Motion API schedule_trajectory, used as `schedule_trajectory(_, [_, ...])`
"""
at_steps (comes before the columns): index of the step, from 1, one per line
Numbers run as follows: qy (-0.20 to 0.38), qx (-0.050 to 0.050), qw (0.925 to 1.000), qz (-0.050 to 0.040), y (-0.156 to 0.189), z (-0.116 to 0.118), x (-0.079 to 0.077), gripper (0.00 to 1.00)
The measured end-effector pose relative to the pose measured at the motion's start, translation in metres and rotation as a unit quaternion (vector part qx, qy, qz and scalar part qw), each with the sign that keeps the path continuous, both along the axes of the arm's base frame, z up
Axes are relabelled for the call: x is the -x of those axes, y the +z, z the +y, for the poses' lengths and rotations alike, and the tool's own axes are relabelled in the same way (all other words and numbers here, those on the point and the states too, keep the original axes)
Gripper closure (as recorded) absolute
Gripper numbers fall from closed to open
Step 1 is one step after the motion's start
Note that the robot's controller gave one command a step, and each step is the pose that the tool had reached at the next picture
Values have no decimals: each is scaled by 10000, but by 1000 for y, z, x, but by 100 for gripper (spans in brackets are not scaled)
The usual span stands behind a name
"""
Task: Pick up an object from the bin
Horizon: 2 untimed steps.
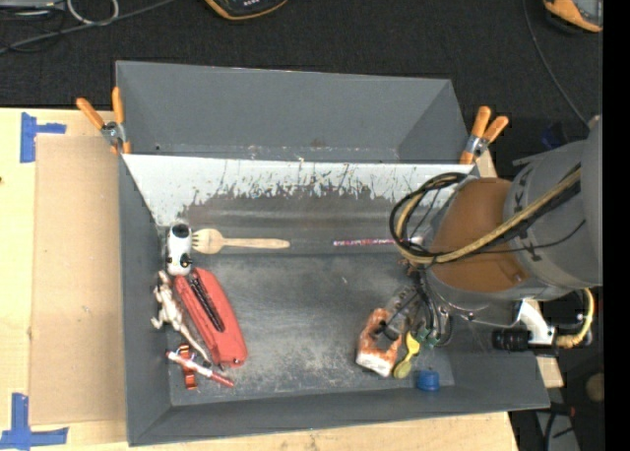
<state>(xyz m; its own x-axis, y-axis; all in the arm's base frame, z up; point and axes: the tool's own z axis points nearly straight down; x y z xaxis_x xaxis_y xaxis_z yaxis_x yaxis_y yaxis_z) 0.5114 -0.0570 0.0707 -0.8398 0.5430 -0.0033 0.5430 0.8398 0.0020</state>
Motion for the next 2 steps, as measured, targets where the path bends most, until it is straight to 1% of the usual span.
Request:
schedule_trajectory(1, [11,-6,10000,15,12,0,1,100])
schedule_trajectory(2, [16,-11,10000,67,42,0,4,100])
